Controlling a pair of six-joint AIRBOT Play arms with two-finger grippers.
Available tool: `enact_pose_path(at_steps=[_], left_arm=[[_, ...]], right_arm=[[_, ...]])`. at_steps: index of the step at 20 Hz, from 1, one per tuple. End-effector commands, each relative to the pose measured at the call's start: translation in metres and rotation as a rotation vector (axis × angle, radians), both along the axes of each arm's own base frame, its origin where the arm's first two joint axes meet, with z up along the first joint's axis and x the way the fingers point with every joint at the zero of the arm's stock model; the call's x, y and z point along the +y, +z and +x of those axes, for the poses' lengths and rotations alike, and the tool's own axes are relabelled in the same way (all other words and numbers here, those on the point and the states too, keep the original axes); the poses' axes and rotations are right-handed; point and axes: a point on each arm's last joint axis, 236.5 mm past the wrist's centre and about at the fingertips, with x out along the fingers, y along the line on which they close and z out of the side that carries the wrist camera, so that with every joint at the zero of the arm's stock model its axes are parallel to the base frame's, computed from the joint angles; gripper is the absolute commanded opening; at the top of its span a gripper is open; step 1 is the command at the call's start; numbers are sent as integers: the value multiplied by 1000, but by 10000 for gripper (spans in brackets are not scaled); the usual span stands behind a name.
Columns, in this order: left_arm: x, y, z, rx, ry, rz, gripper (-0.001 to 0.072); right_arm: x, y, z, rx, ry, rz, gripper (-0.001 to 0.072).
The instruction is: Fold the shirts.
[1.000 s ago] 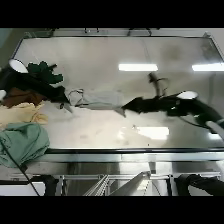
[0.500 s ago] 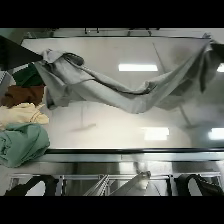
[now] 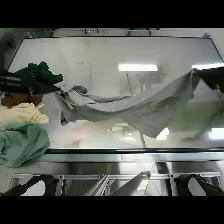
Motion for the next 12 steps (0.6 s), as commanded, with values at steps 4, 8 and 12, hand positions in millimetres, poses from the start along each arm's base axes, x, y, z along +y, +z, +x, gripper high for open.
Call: enact_pose_path(at_steps=[4,8,12], left_arm=[[23,-124,48,390,71,-83,712],[34,-154,26,582,35,-29,711],[-1,-201,4,633,49,9,711]], right_arm=[[-38,-152,40,396,-15,140,626],[-63,-190,20,502,-17,52,626],[-47,-220,16,589,30,64,625]])
